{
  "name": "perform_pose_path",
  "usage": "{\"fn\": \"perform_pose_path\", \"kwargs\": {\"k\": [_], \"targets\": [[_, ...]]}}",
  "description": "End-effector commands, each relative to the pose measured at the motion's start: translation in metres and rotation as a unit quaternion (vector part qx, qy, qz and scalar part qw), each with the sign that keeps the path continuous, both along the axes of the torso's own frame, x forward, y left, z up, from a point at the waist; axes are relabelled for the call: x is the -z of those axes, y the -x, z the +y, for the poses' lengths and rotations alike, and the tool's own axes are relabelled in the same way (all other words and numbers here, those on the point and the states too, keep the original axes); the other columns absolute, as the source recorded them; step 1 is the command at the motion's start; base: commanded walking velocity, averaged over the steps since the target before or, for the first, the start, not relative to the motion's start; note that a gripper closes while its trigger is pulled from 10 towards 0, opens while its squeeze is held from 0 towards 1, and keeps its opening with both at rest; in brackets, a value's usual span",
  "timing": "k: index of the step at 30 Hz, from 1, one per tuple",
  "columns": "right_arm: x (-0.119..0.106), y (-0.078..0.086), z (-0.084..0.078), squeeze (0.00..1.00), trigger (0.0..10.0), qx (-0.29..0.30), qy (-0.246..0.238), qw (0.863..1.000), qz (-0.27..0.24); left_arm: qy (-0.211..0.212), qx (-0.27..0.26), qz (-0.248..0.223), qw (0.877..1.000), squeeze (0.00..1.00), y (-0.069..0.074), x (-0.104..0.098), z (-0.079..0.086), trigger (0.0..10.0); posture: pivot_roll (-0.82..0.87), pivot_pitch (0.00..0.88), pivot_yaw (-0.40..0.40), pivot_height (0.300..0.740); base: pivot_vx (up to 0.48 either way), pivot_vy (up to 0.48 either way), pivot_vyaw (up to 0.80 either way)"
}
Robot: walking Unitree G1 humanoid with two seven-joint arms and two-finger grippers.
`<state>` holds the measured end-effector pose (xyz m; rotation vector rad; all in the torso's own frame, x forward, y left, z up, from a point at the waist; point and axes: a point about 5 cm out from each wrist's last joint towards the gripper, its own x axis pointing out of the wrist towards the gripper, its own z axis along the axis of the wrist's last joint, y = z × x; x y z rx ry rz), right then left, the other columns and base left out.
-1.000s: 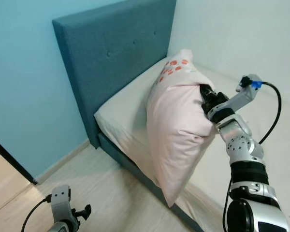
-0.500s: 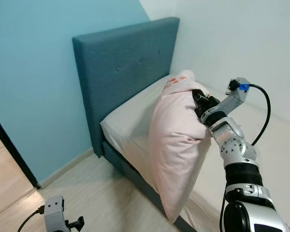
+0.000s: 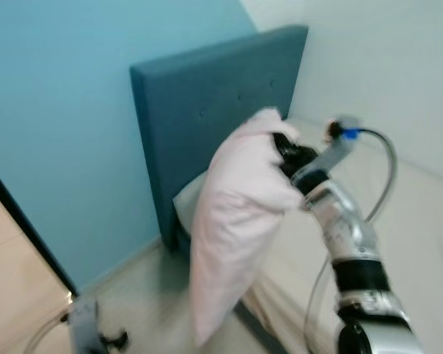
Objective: Clean up the room
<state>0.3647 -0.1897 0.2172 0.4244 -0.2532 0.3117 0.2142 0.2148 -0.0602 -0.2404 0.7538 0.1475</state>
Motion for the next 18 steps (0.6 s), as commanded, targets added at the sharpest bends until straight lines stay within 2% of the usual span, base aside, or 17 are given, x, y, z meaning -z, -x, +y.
{"fn": "perform_pose_path", "kwargs": {"k": [1,3,6,7,13,16,18], "targets": [[-0.038,0.001,0.013,0.00,10.0,-0.011,-0.001,0.996,-0.086,-0.011,-0.009,0.018,1.000,0.00,0.012,0.004,0.012,10.0,0.10,0.000,-0.056,0.730,0.480,0.000,0.70],[-0.044,-0.002,0.000,0.00,10.0,0.049,0.002,0.995,-0.085,-0.008,-0.004,0.014,1.000,0.00,0.010,0.004,0.009,10.0,0.10,0.000,-0.055,0.730,0.480,0.000,0.39],[-0.047,-0.003,-0.007,0.00,10.0,0.076,-0.002,0.994,-0.085,-0.007,-0.002,0.013,1.000,0.00,0.009,0.004,0.008,10.0,0.10,0.000,-0.055,0.730,0.480,0.000,0.00],[-0.053,-0.004,-0.016,0.00,10.0,0.103,-0.003,0.991,-0.087,-0.005,0.001,0.010,1.000,0.00,0.008,0.003,0.006,10.0,0.09,0.000,-0.055,0.730,0.480,0.000,0.00],[-0.060,-0.001,-0.020,0.00,10.0,0.113,-0.001,0.989,-0.098,-0.004,0.005,0.007,1.000,0.00,0.006,0.002,0.005,10.0,0.09,0.000,-0.055,0.730,0.480,0.000,0.00],[-0.061,-0.002,-0.021,0.00,10.0,0.120,0.009,0.988,-0.094,-0.003,0.005,0.008,1.000,0.00,0.006,0.002,0.004,10.0,0.09,0.000,-0.055,0.730,0.326,0.000,0.00],[-0.064,-0.002,-0.026,0.00,10.0,0.142,0.032,0.985,-0.091,0.004,0.016,0.011,1.000,0.00,0.006,0.004,0.000,10.0,0.09,0.000,-0.055,0.730,0.000,0.000,-0.36]]}}
